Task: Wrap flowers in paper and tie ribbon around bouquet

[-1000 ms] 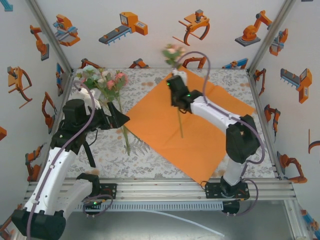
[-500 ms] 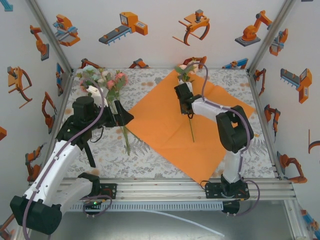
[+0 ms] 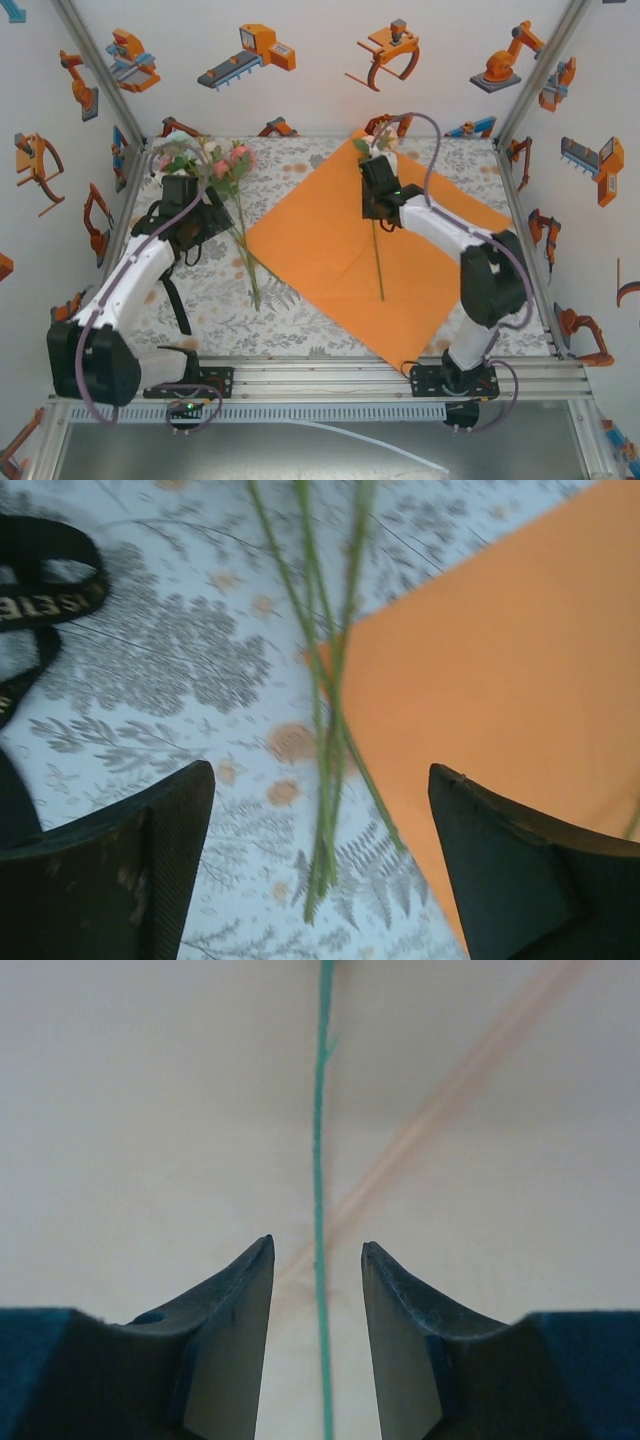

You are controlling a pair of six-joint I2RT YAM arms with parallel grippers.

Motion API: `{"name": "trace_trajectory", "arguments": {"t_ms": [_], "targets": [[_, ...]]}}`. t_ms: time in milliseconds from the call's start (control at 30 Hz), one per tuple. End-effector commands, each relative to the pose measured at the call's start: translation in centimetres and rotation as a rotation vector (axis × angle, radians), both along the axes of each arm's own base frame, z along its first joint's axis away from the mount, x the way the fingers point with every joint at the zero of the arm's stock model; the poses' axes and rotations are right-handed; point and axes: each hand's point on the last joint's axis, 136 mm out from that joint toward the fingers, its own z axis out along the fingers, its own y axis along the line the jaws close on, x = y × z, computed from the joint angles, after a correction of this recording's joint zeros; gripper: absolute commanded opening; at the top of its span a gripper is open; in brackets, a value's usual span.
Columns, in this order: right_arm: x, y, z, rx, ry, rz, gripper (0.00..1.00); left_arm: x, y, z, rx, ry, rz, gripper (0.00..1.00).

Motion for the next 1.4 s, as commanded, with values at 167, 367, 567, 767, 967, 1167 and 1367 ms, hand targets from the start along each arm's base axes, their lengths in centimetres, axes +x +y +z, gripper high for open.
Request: {"name": "trace_trajectory", "arguments": {"t_ms": [167, 367, 567, 767, 967, 1167, 1367], "targets": [[-5.5, 1.7, 7.5, 0.27, -0.093, 0.07, 0.42, 8.3, 1.9, -5.2, 0.1, 0.081, 0.062, 0.49], [-7.7, -0.5, 6.9, 0.218, -0.099, 0.052, 0.46, 12.0, 1.2, -8.1, 0.071, 0.071, 0.033, 0.61], [-8.1, -1.2, 7.7, 0.197, -0.117, 0.051, 0.5, 13.1, 1.2, -10.3, 0.076, 0.118, 0.013, 0.62], [-7.9, -1.1, 9.3, 0.213, -0.151, 0.05, 0.49, 12.6, 1.3, -12.2, 0.109, 0.211, -0.017, 0.54], [-8.1, -1.3, 10.5, 0.233, -0.177, 0.047, 0.5, 12.4, 1.2, -14.3, 0.126, 0.29, -0.04, 0.48], [-8.8, -1.9, 11.6, 0.251, -0.194, 0.034, 0.49, 12.7, 0.7, -15.4, 0.116, 0.337, -0.065, 0.17], [-9.7, -2.7, 13.0, 0.269, -0.227, 0.016, 0.49, 13.0, 1.0, -13.2, 0.133, 0.291, -0.075, 0.0]]}}
